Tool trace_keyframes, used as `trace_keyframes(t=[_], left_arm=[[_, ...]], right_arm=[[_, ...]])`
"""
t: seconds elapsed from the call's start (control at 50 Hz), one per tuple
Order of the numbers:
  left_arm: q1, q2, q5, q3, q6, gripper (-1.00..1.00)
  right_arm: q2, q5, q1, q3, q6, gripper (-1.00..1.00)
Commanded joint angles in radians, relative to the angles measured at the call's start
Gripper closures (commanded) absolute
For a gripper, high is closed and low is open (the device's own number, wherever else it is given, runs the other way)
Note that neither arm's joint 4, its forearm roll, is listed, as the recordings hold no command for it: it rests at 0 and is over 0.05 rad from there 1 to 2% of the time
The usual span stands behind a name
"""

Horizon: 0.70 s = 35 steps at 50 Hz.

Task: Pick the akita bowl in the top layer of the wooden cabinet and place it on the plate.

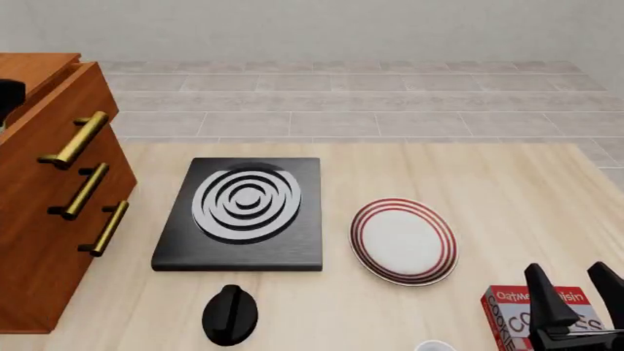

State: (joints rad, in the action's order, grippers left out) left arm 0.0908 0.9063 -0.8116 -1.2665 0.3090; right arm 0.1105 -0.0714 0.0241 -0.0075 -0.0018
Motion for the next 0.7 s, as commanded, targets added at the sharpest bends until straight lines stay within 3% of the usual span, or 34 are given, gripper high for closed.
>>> trace_keyframes(t=[0.02,0.7], left_arm=[[0.032,0.029,-0.028,-0.009,-0.018,-1.00],[0.098,0.043,-0.024,0.059,-0.076,-1.00]], right_arm=[[0.006,-0.005,0.000,0.001,-0.001,-1.00],[-0.049,0.050,0.002,-0.001,0.000,-1.00]])
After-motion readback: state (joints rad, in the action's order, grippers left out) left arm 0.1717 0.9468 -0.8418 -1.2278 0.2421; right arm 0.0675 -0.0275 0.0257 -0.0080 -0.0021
